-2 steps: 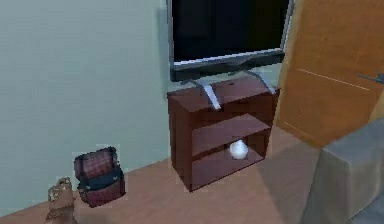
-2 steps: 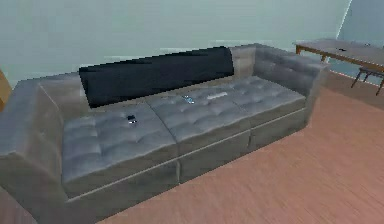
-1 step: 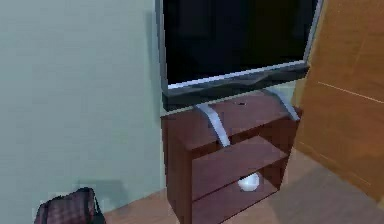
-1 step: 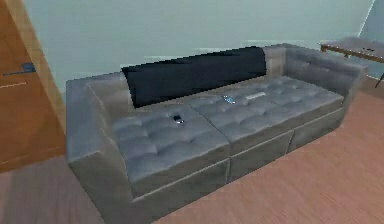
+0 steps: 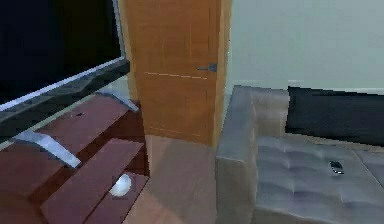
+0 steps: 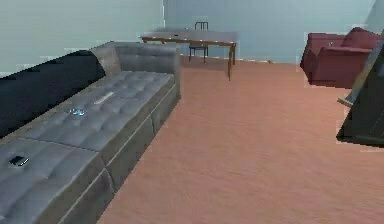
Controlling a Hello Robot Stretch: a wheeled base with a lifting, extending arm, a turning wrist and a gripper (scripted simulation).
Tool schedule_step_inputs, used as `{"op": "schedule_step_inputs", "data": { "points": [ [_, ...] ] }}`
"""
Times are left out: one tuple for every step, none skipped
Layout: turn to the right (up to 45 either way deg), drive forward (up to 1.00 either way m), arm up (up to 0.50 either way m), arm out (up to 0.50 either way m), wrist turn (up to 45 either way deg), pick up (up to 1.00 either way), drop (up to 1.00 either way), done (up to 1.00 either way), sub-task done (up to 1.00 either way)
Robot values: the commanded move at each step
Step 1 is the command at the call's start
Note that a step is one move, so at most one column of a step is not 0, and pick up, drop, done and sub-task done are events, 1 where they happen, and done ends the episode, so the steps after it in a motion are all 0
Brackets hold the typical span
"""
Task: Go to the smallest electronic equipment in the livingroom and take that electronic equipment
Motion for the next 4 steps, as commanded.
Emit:
{"op": "schedule_step_inputs", "data": {
  "points": [
    [42.0, 0.0, 0.0, 0.0, 0.0, 0.0, 0.0, 0.0, 0.0],
    [0.0, 0.3, 0.0, 0.0, 0.0, 0.0, 0.0, 0.0, 0.0],
    [-45.0, 0.0, 0.0, 0.0, 0.0, 0.0, 0.0, 0.0, 0.0],
    [-39.0, 0.0, 0.0, 0.0, 0.0, 0.0, 0.0, 0.0, 0.0]
  ]
}}
